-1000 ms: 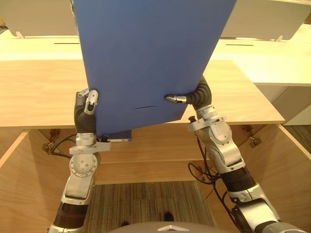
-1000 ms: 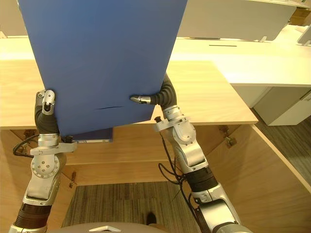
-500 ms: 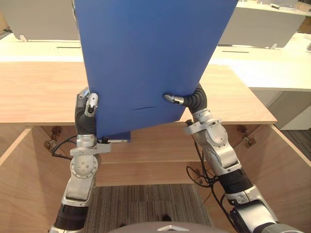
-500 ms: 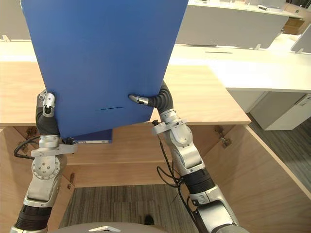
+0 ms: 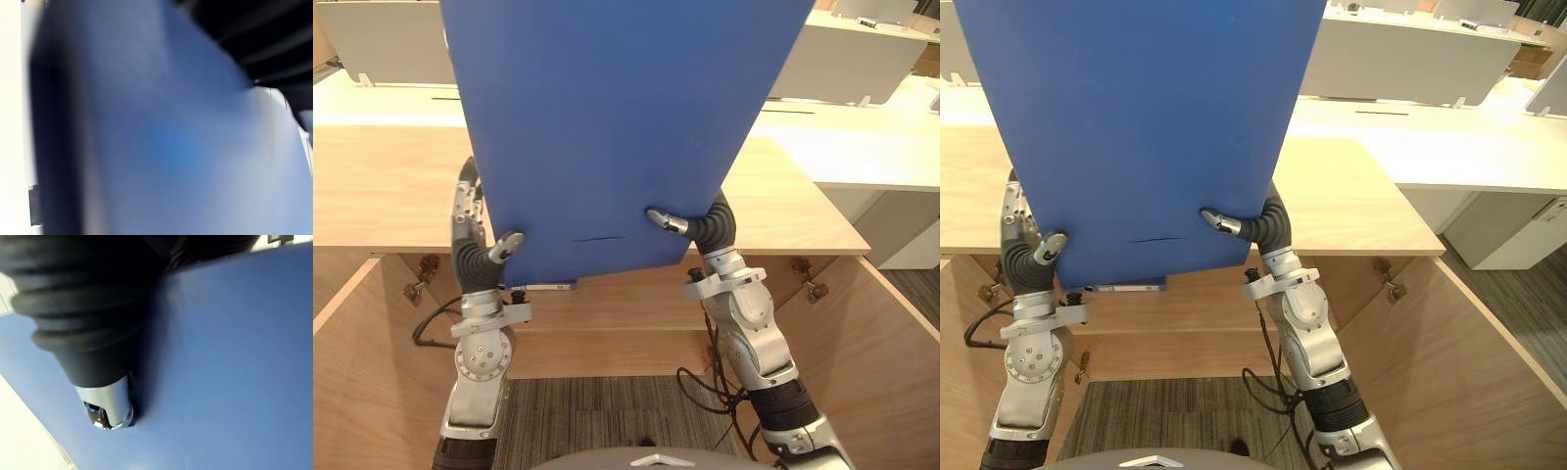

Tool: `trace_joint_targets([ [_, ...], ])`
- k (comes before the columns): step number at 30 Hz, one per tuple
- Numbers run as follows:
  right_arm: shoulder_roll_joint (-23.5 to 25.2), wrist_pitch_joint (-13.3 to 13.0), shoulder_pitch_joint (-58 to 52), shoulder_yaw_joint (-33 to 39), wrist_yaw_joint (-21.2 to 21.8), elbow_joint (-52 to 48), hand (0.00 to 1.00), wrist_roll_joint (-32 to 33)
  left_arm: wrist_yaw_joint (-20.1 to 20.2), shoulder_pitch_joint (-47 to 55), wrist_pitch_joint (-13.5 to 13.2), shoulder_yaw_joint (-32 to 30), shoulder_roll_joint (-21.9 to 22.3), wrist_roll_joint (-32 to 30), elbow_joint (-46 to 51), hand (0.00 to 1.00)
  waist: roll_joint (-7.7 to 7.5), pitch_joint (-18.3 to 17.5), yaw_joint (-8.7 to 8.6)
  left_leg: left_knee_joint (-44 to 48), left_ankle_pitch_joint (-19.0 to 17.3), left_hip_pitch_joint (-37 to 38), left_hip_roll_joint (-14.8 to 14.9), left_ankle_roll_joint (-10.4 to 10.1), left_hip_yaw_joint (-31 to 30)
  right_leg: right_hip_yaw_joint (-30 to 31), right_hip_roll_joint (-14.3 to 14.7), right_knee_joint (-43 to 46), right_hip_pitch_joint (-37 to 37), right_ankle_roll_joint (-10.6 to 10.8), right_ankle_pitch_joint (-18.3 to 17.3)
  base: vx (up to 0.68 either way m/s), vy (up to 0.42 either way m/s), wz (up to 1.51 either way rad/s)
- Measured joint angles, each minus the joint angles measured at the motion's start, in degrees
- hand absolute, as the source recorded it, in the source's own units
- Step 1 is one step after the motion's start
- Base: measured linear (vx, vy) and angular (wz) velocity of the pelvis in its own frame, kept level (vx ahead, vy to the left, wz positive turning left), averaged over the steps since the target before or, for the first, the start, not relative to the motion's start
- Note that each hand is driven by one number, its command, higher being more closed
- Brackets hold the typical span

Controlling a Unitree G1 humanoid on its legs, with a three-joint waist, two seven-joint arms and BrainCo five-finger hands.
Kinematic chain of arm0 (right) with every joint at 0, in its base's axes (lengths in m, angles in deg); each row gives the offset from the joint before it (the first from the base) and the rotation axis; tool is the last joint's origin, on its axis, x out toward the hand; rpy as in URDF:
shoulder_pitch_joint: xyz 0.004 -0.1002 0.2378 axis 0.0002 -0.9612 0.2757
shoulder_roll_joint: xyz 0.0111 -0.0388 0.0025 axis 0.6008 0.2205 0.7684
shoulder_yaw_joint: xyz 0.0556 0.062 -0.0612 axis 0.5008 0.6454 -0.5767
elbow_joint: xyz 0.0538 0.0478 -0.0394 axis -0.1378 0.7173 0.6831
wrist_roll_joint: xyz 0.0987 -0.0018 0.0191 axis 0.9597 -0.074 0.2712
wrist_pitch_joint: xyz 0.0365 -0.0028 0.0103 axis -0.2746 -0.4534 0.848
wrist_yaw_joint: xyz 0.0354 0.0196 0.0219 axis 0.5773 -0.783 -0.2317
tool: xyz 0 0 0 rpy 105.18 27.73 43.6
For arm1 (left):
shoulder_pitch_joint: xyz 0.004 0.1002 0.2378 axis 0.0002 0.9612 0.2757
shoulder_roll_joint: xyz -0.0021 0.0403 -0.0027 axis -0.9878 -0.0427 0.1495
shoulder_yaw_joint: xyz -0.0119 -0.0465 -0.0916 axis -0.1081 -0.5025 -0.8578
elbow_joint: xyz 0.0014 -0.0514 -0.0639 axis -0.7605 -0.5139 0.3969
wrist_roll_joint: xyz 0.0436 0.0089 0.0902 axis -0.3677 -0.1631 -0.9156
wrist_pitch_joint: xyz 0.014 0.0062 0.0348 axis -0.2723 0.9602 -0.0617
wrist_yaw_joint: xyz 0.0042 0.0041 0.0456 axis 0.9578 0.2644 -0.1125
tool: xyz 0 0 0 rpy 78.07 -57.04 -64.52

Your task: Walk over to the cabinet, pick up the folder, carry it to the office cabinet, place the folder inside the office cabinet, then close the office cabinet door

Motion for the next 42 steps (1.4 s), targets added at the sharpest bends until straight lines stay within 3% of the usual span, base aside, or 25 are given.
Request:
trace_joint_targets([
  [10, 3.83, -2.15, -4.53, -1.59, -0.09, -2.54, 1.00, 0.10, -6.03, 10.89, 0.02, -5.04, 6.70, -0.60, 3.82, 0.00, 0.84, 0.11, 0.55, -0.01, -0.55, 0.48, 0.02, -0.77, -1.56, -1.60, -0.20, 0.15, 1.03, 0.16, -0.86, 0.00, -0.008, 0.08],
  [16, 3.96, -2.77, -6.10, -2.10, -0.06, -2.55, 1.00, 0.22, -5.89, 16.26, 1.24, -7.31, 9.14, 0.72, 0.28, 0.00, 1.11, 0.28, 1.18, -0.01, -0.57, 0.37, 0.13, -0.78, -2.72, -2.92, -0.38, 0.14, 1.59, 0.27, -1.37, 0.01, -0.017, 0.10],
  [24, 3.98, -2.71, -6.11, -2.91, -0.05, -2.51, 1.00, 0.76, -0.95, 18.22, 5.14, -9.22, 10.01, 3.66, -16.78, 0.00, 1.50, 0.66, 1.73, 0.00, -0.64, 0.29, 0.18, -0.67, -3.54, -3.54, -0.50, 0.13, 1.86, 0.60, -1.66, 0.00, -0.011, 0.05],
  [29, 3.92, -2.70, -6.10, -5.14, -0.57, -2.43, 1.00, -0.08, 2.90, 16.08, 7.70, -9.37, 9.61, 3.89, -32.37, 0.00, 1.85, 1.02, 1.88, 0.06, -0.59, 0.30, 0.26, -0.57, -3.55, -3.58, -0.43, 0.12, 1.87, 0.67, -1.67, 0.00, 0.000, 0.00],
  [33, 3.83, -2.70, -6.06, -9.05, -0.59, -2.37, 1.00, -2.60, 5.31, 12.37, 8.95, -8.38, 8.12, 1.65, -47.48, 0.00, 1.70, 1.33, 1.92, 0.33, -0.58, 0.47, 0.37, -0.56, -3.47, -3.47, -0.27, 0.12, 1.97, 0.61, -1.54, 0.00, 0.000, 0.00],
  [42, 1.74, -2.72, -6.08, -18.42, -0.48, -2.30, 1.00, -12.05, 7.35, 8.67, 10.26, -4.17, 5.15, -1.84, -62.42, 0.00, 1.27, 2.59, 1.15, 0.34, -1.10, 1.67, 0.75, -1.35, -2.42, -2.49, 0.07, -1.07, 3.17, 0.29, -0.44, -0.05, -0.021, -0.06],
])
